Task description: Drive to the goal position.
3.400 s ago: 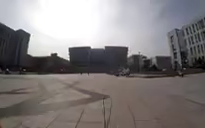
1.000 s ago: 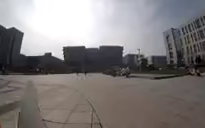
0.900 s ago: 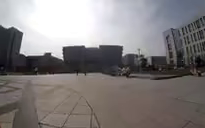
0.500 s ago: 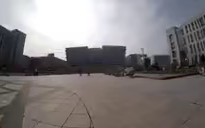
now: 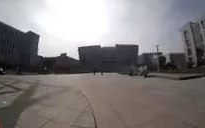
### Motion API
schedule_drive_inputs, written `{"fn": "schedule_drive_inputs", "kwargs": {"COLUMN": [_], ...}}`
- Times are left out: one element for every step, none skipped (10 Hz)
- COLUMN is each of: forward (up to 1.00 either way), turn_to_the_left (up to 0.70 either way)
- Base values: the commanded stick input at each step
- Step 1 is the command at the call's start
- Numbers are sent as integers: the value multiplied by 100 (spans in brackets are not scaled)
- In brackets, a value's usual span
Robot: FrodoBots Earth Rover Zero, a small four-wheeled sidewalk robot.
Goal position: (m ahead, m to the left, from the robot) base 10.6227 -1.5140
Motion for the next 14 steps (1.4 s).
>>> {"fn": "schedule_drive_inputs", "kwargs": {"forward": [100, 100, 100, 100, 100, 100, 100, 100, 100, 100, 100, 100, 100, 100], "turn_to_the_left": [0, 0, 0, 0, 0, 0, 0, 0, 0, 0, 0, 0, 0, 0]}}
